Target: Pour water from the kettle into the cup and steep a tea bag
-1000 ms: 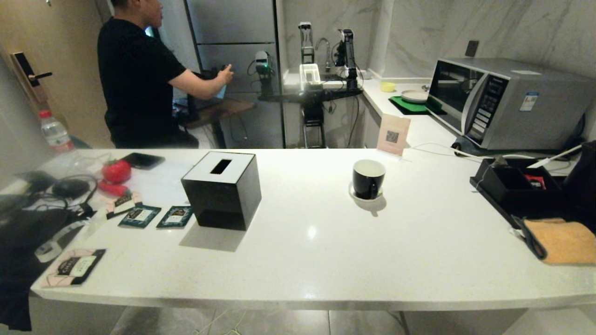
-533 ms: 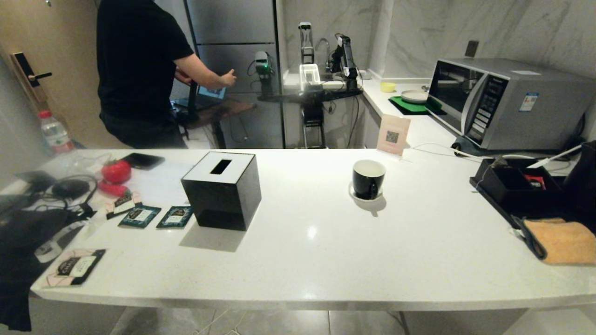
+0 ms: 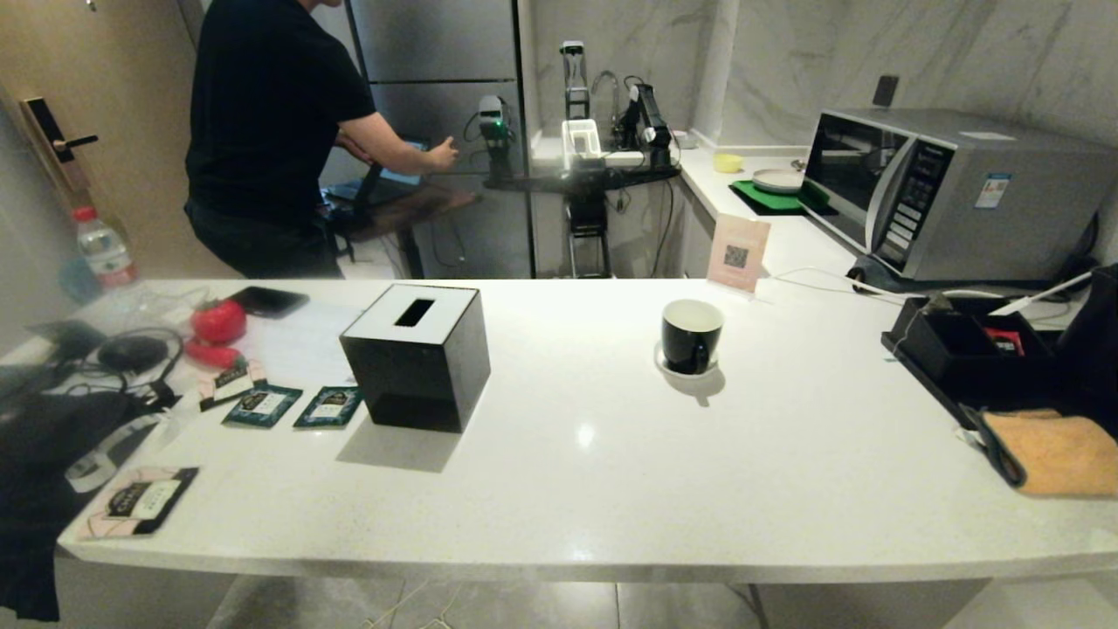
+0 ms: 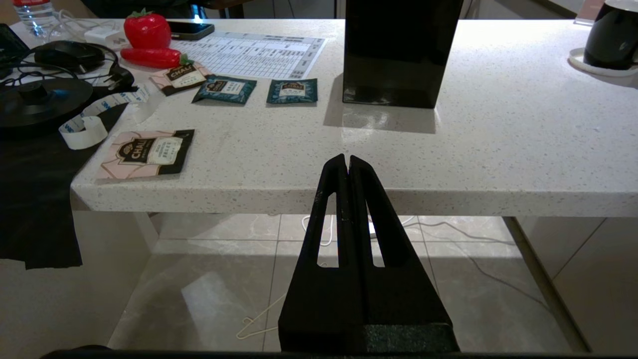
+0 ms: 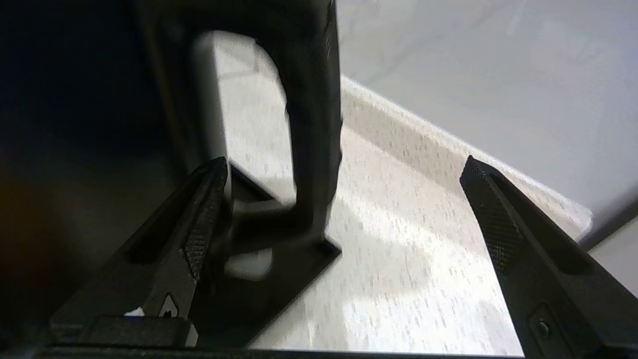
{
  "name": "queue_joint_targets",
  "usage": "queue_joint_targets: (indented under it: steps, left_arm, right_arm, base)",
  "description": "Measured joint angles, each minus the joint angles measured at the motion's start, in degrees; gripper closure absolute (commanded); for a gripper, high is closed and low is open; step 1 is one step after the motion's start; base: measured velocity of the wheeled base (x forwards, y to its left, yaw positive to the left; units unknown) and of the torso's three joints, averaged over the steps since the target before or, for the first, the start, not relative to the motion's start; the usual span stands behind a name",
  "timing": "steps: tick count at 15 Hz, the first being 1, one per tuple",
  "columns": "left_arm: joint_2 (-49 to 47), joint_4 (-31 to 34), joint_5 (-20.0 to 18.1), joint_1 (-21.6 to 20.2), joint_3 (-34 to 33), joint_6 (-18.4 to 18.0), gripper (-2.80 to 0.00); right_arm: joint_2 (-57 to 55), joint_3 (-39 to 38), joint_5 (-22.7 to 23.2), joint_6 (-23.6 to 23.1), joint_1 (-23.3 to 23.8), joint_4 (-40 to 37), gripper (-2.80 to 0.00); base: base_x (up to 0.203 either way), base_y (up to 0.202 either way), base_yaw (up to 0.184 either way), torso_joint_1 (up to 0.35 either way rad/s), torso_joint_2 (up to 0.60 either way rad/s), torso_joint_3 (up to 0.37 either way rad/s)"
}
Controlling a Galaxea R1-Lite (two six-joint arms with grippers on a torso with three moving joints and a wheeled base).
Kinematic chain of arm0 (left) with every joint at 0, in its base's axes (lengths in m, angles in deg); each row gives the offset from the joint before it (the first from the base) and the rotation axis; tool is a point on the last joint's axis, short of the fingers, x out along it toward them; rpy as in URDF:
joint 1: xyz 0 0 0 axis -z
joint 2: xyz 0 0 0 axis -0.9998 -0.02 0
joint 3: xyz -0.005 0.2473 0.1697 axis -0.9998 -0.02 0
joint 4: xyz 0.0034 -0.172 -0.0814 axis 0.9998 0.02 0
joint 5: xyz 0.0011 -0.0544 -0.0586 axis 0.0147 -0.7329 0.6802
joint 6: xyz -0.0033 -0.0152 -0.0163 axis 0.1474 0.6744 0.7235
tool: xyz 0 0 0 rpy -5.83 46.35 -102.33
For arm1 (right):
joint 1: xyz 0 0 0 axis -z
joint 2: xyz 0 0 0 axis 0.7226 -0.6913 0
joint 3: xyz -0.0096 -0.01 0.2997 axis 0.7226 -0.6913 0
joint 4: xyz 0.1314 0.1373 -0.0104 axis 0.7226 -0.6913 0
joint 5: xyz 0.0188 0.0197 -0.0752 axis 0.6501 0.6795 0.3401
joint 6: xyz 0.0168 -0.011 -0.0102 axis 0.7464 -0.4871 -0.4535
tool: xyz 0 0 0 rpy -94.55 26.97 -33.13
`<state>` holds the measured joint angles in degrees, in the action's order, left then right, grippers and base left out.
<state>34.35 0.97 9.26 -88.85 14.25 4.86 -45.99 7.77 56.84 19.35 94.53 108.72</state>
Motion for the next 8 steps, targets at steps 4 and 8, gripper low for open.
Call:
queue_joint_targets:
  steps: [4,8]
  left_arm:
    - [0.00,-0.02,0.00,0.00,0.00,0.00,0.00]
    - [0.00,-0.01,0.00,0.00,0.00,-0.01,0.00]
  right_arm:
    - [2.13,-3.59,0.01,-0.30,0.00,2.01,-2.80]
    - [4.03,-5.71,-0.02,-0.32,0.00,2.03,-2.80]
  base:
    - [0.000,0.000,0.000,0.000,0.00,0.000]
    - [0.000,0.000,0.000,0.000,0.00,0.000]
